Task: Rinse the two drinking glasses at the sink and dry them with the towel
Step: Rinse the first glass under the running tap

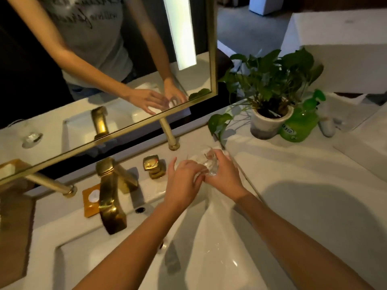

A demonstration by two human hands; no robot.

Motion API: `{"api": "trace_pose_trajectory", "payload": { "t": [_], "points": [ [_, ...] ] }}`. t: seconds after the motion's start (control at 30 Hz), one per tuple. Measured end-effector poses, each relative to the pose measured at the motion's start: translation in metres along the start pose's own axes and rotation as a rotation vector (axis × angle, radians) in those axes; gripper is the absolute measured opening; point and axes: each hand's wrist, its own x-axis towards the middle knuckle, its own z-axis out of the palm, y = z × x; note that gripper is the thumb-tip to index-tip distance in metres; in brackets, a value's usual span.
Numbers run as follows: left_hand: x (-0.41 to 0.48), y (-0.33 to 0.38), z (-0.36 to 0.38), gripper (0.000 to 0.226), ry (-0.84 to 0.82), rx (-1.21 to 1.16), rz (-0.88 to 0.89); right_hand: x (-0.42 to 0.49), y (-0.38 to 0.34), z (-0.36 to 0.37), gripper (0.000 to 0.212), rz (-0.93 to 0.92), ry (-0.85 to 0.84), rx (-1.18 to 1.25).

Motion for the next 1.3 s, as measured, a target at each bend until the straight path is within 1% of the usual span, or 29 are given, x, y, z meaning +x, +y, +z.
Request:
{"api": "trace_pose_trajectory", "payload": {
  "t": [0.07,0.17,0.3,0.37,0.47,0.53,0.63,0.7,0.77,0.87,0.93,1.0,1.07,1.13,1.23,1.3],
  "points": [
    [0.022,-0.001,0.007,0.016,0.009,0.049,0.015,0.020,0.002,0.000,0.061,0.044,0.012,-0.063],
    [0.047,-0.005,0.019,0.015,0.050,0.092,0.023,0.050,0.007,0.003,0.072,0.098,0.036,-0.093],
    [0.068,-0.013,0.035,0.014,0.076,0.063,0.044,0.079,0.015,0.005,0.073,0.096,0.049,-0.260],
    [0.076,-0.018,0.041,0.013,0.094,0.061,0.064,0.085,0.018,0.006,0.073,0.086,0.082,-0.304],
    [0.084,-0.023,0.049,0.015,0.127,0.046,0.072,0.087,0.021,0.009,0.070,0.050,0.180,-0.283],
    [0.088,-0.024,0.054,0.015,0.151,0.015,0.067,0.088,0.020,0.008,0.068,0.053,0.211,-0.260],
    [0.088,-0.027,0.059,0.016,0.182,-0.018,0.070,0.089,0.017,0.004,0.066,0.101,0.180,-0.245],
    [0.088,-0.028,0.060,0.016,0.192,-0.038,0.080,0.089,0.018,0.004,0.066,0.090,0.176,-0.282],
    [0.087,-0.026,0.058,0.022,0.155,-0.044,0.068,0.088,0.017,0.002,0.070,0.086,0.152,-0.296],
    [0.078,-0.016,0.049,0.043,0.010,-0.020,0.014,0.086,0.014,-0.002,0.079,0.108,0.070,-0.307],
    [0.065,-0.013,0.041,0.054,-0.046,-0.007,-0.024,0.083,0.014,-0.003,0.077,0.118,0.071,-0.261],
    [0.048,-0.015,0.033,0.058,-0.087,0.042,-0.047,0.074,0.011,-0.007,0.075,0.136,0.072,-0.163],
    [0.026,-0.019,0.026,0.060,-0.125,0.102,-0.058,0.058,0.010,-0.011,0.075,0.132,0.054,-0.122],
    [0.001,-0.023,0.021,0.062,-0.154,0.123,-0.075,0.034,0.011,-0.013,0.073,0.104,0.042,-0.177],
    [-0.044,-0.027,0.020,0.063,-0.210,0.176,-0.102,-0.013,0.013,-0.005,0.066,-0.012,0.019,-0.361],
    [-0.078,-0.029,0.021,0.066,-0.261,0.230,-0.123,-0.046,0.012,0.004,0.065,-0.078,-0.096,-0.445]
  ]
}}
